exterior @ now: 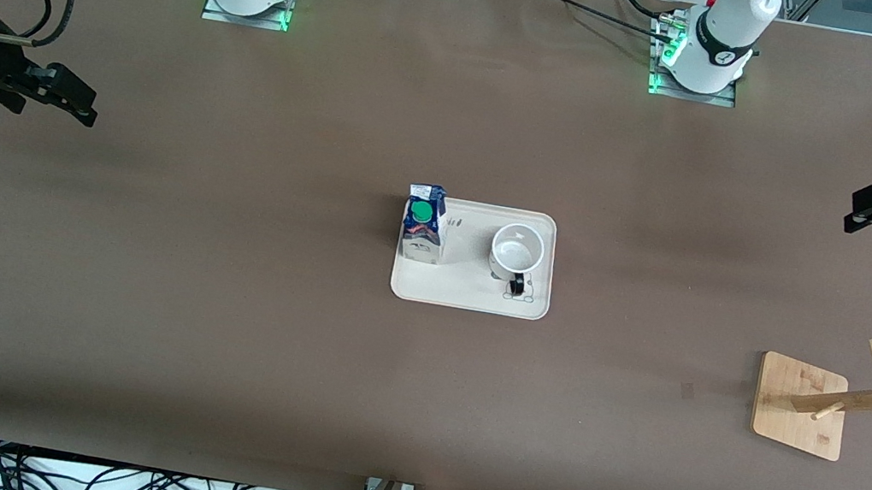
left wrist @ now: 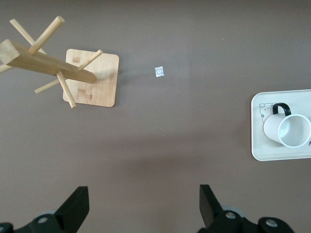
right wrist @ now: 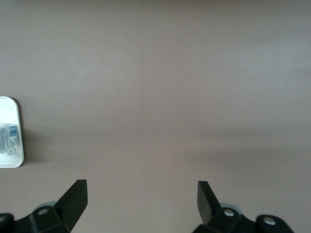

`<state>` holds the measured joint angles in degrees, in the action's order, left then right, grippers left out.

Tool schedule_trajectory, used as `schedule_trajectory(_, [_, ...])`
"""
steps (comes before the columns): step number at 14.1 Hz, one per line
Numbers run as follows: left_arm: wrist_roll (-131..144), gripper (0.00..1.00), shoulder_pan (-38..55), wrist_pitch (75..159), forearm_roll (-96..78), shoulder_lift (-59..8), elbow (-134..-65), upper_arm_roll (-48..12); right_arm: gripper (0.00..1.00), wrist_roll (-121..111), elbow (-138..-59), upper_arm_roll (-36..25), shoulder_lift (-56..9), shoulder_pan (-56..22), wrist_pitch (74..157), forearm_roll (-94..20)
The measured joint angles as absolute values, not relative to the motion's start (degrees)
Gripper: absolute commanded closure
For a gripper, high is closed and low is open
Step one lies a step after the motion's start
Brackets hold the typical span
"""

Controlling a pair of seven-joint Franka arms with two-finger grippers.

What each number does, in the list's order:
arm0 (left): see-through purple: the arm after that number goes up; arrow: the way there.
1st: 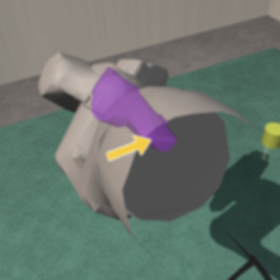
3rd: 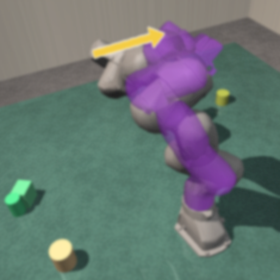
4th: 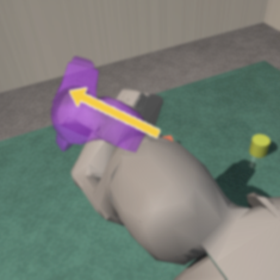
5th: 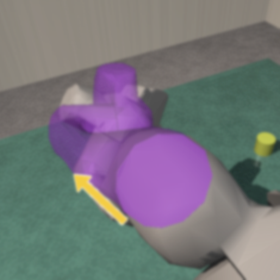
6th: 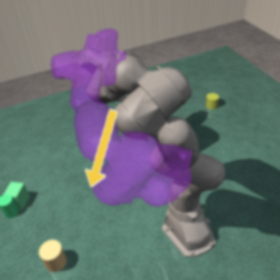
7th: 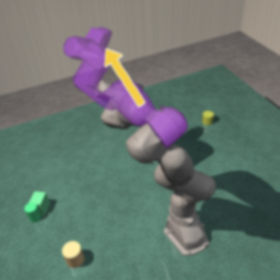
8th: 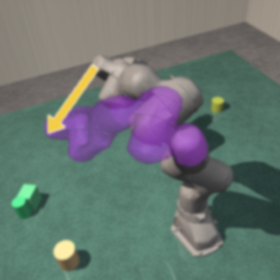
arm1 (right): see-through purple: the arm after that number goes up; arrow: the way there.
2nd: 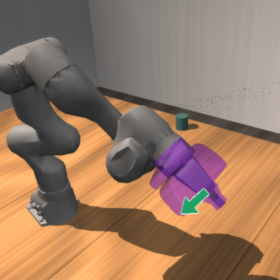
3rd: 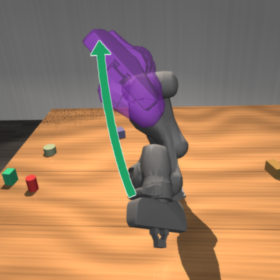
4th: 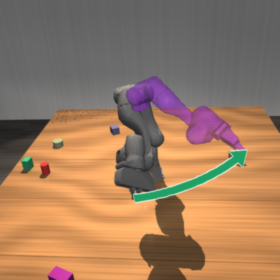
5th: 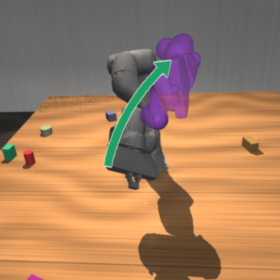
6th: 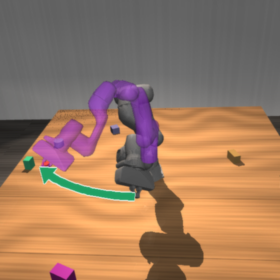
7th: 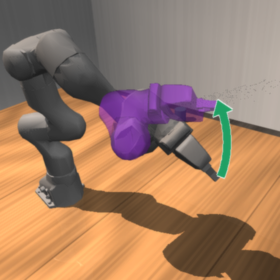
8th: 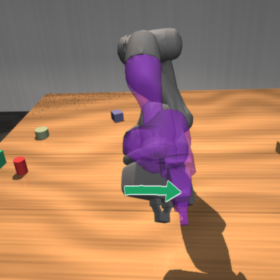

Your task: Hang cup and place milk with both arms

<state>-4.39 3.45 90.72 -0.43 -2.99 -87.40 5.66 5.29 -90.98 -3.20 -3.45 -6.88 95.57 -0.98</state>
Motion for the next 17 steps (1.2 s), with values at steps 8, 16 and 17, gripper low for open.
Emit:
schedule_trajectory(8, [-12.9,0.00,2.1,90.4,-1.6,-3.0,-87.4,6.6,0.00,7.2,-90.4,-1.7,-9.1,-17.1,95.6,-3.3])
schedule_trajectory(16, [-11.2,0.00,1.9,89.2,-2.2,-3.0,-87.3,6.7,0.00,38.8,-85.3,-1.1,-24.3,-35.9,112.1,-5.8])
schedule_trajectory(17, [-11.2,0.00,1.8,88.9,-2.2,-3.0,-87.3,6.7,0.00,42.4,-84.2,-1.1,-26.5,-37.9,113.8,-5.8])
